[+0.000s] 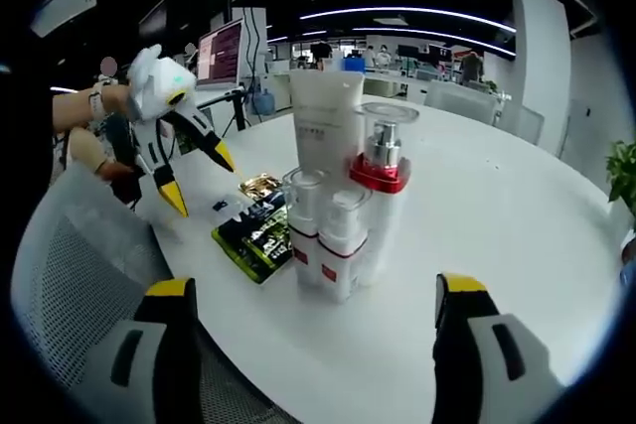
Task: Arrange the skincare products in the storage area until every visible bottle or jar stands upright without overlapping.
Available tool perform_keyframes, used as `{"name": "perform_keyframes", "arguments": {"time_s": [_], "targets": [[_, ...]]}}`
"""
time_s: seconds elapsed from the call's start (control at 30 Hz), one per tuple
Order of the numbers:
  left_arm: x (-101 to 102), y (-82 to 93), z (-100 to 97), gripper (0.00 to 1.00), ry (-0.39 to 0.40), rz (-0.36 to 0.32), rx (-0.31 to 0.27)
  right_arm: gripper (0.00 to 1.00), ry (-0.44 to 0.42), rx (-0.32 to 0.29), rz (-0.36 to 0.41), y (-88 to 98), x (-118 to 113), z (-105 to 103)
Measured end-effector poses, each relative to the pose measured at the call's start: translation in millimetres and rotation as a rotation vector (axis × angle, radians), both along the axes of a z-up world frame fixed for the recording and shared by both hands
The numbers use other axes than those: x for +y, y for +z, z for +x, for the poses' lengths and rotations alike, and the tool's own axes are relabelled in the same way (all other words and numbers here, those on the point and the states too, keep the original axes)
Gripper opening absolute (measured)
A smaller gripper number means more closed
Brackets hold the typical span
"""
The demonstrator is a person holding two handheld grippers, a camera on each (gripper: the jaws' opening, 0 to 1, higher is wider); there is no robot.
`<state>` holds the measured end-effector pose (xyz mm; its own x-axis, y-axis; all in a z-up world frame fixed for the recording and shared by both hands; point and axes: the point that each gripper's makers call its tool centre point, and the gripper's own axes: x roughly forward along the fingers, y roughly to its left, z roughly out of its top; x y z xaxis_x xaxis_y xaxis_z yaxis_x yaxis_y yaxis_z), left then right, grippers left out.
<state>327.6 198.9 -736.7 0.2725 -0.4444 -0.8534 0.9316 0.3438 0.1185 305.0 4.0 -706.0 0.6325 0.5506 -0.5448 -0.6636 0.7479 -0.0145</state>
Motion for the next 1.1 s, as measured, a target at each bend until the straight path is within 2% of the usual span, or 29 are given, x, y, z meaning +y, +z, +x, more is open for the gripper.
{"name": "perform_keyframes", "arguments": {"time_s": [0.23, 0.43, 0.53, 0.67, 0.83, 1.1], "targets": [[0, 12.5, 0.1, 0.67, 0.062, -0.056, -0.045, 0.99, 0.005, 0.006, -0.008, -1.8, 0, -1], [9, 18.4, -0.9, 0.72, 0.149, -0.101, -0.073, 0.99, 0.019, 0.015, -0.024, -4.9, 2, -2], [11, 24.1, -2.7, 0.74, 0.203, -0.152, -0.083, 0.99, 0.022, 0.015, -0.023, -4.5, 3, -3], [14, 31.5, -6.5, 0.75, 0.236, -0.183, -0.096, 0.99, 0.022, 0.019, -0.024, -4.6, 3, -4], [15, 45.1, -8.0, 0.78, 0.292, -0.260, -0.124, 0.99, 0.024, 0.018, -0.013, -0.2, 4, -5], [21, 58.3, -9.3, 0.82, 0.348, -0.311, -0.160, 0.99, 0.041, 0.009, -0.017, 13.8, 4, -7]]}}
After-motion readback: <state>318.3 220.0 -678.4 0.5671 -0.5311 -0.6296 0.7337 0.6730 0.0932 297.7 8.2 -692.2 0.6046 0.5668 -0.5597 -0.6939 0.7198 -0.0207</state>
